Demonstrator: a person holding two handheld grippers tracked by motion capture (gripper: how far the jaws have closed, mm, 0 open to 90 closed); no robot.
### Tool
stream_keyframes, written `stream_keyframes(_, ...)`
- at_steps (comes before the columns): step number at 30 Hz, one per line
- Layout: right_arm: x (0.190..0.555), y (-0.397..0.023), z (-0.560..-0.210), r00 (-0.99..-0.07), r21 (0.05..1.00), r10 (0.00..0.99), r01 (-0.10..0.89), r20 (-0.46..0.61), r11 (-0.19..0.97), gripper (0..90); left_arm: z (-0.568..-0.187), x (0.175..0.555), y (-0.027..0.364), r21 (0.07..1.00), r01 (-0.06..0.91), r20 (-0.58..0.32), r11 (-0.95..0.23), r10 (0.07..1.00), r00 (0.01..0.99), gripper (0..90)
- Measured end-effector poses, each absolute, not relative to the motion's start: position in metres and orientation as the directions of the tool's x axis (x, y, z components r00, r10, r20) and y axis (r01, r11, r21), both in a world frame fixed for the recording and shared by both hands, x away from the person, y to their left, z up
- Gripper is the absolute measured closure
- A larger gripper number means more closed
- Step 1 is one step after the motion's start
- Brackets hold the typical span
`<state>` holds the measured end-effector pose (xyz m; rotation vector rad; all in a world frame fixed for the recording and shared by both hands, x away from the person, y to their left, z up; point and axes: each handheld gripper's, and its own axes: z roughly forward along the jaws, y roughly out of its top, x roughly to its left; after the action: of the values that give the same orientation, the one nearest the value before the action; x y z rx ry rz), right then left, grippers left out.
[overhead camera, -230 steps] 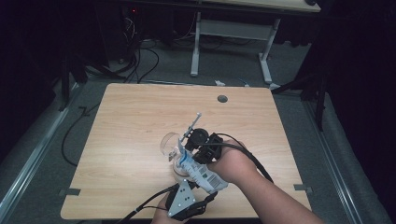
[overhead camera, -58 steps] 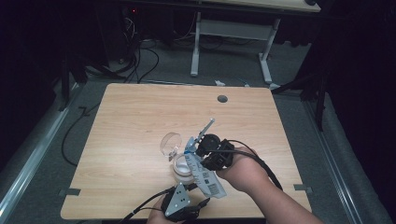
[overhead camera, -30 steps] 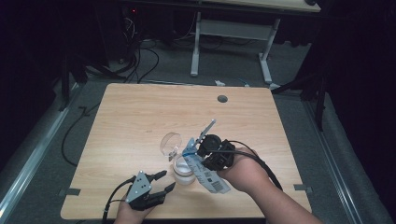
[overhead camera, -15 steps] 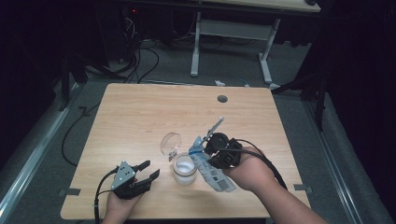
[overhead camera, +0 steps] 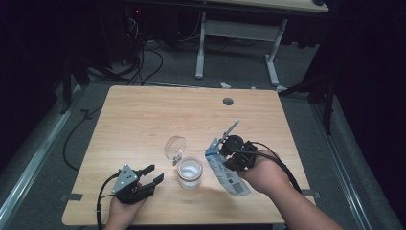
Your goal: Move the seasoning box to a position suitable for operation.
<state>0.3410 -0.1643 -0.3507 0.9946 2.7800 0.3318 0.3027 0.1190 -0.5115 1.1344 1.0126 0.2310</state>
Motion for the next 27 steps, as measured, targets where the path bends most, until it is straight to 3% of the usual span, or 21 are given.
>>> stream_keyframes(27, 0.378, -0.208, -0.382, -0.666, 0.234, 0.735, 0.700, -0.128, 0.675, 89.9, -0.511, 0.305, 0.121, 0.825, 0.331, -0.563, 0.458, 0.613, 0.555, 49.2)
